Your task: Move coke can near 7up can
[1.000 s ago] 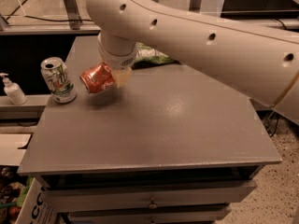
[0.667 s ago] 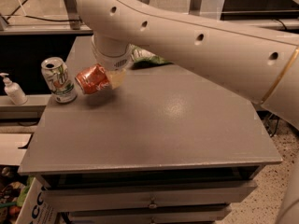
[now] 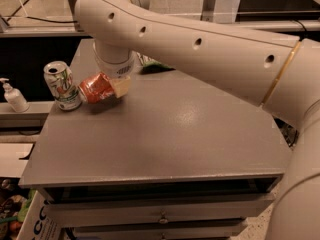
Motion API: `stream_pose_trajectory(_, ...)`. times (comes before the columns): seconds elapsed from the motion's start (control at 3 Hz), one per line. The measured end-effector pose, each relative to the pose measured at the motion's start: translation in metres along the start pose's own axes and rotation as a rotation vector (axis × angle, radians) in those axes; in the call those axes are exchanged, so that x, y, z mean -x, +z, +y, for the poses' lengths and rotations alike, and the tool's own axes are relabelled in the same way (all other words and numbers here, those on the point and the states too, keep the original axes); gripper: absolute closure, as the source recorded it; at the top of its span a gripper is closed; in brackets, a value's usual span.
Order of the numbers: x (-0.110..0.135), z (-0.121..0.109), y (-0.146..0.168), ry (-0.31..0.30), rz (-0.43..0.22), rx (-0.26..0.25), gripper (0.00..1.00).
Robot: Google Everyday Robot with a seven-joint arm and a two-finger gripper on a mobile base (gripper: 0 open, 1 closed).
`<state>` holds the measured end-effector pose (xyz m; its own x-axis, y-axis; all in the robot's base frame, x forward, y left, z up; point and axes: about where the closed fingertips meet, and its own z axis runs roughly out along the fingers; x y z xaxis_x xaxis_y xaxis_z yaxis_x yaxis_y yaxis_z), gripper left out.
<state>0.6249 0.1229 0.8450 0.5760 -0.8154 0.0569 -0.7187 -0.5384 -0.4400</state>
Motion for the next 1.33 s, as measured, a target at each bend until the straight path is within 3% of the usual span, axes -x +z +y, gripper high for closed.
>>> stream_pose_trajectory(0.67, 0.0103, -0.0041, 0.0069, -0.012, -0.013, 0.007, 0.12)
stream_pose_trajectory(1.0, 0.0141, -0.0039, 0.0090, -0.018, -0.021, 0.012, 0.00)
stream_pose_trajectory(1.33, 0.0140, -0.0034, 0.0096, -0.018, -0.023, 0.014, 0.00)
